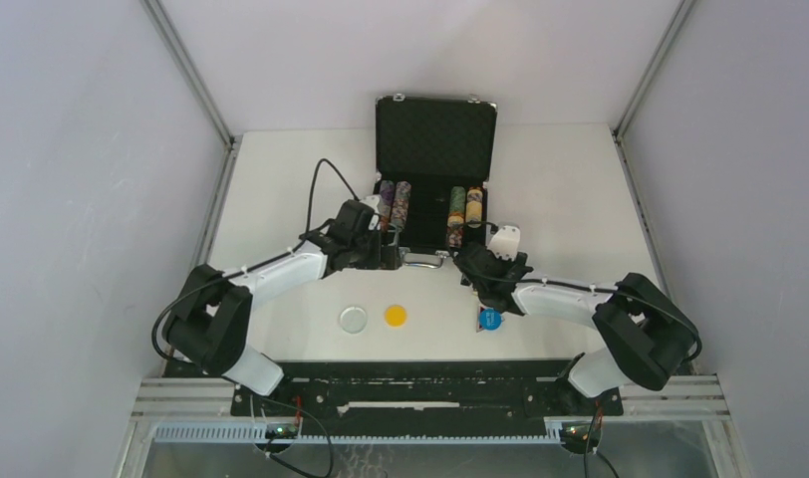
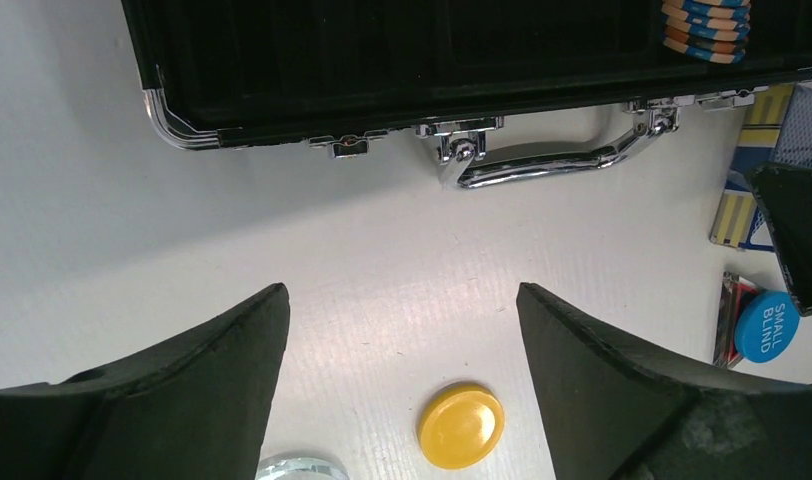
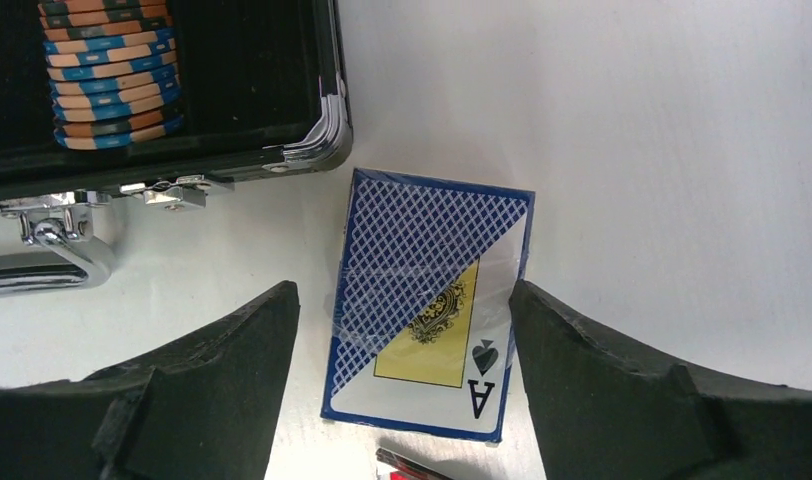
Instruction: Pack up texas hold em set
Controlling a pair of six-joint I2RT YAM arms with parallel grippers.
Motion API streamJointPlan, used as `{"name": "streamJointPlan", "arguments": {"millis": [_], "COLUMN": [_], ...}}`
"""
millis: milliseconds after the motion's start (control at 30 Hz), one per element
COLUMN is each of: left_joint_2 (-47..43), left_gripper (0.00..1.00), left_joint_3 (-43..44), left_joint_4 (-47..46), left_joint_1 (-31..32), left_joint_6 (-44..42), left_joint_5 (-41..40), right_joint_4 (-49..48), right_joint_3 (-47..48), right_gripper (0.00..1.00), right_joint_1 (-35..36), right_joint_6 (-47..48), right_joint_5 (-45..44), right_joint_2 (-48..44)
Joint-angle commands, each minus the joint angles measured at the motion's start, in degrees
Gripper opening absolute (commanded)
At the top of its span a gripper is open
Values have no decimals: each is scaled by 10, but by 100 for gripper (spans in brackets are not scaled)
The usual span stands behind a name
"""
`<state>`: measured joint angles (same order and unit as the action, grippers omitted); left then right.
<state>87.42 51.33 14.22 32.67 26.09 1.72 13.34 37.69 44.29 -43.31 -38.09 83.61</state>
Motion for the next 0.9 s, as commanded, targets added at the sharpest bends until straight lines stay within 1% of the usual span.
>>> {"name": "streamJointPlan", "arguments": {"millis": [0, 67, 100, 233, 367, 400, 433, 500, 533, 567, 600, 667, 800, 867], "left_joint_2": [-40, -47, -50, -51, -49, -51, -53, -58, -61, -64, -67, -73, -87, -94], "left_gripper": [89, 89, 89, 90, 90, 90, 90, 90, 90, 90, 90, 90, 91, 93], "left_joint_3": [-10, -14, -16, -21, -21, -20, -21, -23, -24, -25, -26, -27, -33, -33], "left_joint_4": [-20, -22, -23, -33, -34, -35, -36, -38, -39, -39, -39, -39, -63, -76], "left_joint_1": [2, 2, 2, 2, 2, 2, 3, 3, 3, 3, 3, 3, 3, 3], "left_joint_6": [3, 3, 3, 4, 5, 5, 5, 6, 6, 6, 5, 7, 12, 17], "left_joint_5": [-14, -17, -17, -16, -15, -14, -12, -14, -15, -17, -20, -18, 22, 53], "right_joint_4": [48, 51, 45, 6, 0, -1, 0, 1, 2, 3, 2, 7, 22, 25], "right_joint_3": [-6, -15, -24, -60, -62, -60, -57, -54, -54, -54, -54, -54, -55, -60], "right_gripper": [87, 98, 100, 100, 100, 98, 90, 67, 51, 41, 34, 25, 22, 22], "right_joint_1": [6, 5, 6, -4, -10, -10, -12, -15, -18, -18, -16, -5, 20, 22], "right_joint_6": [-80, -82, -80, -83, -69, -63, -59, -56, -56, -55, -50, -39, -8, 9], "right_joint_5": [33, 23, 22, 35, 37, 39, 38, 42, 44, 45, 42, 20, -27, -28], "right_joint_2": [21, 13, 3, -29, -28, -25, -22, -20, -22, -25, -29, -46, -99, -134]}}
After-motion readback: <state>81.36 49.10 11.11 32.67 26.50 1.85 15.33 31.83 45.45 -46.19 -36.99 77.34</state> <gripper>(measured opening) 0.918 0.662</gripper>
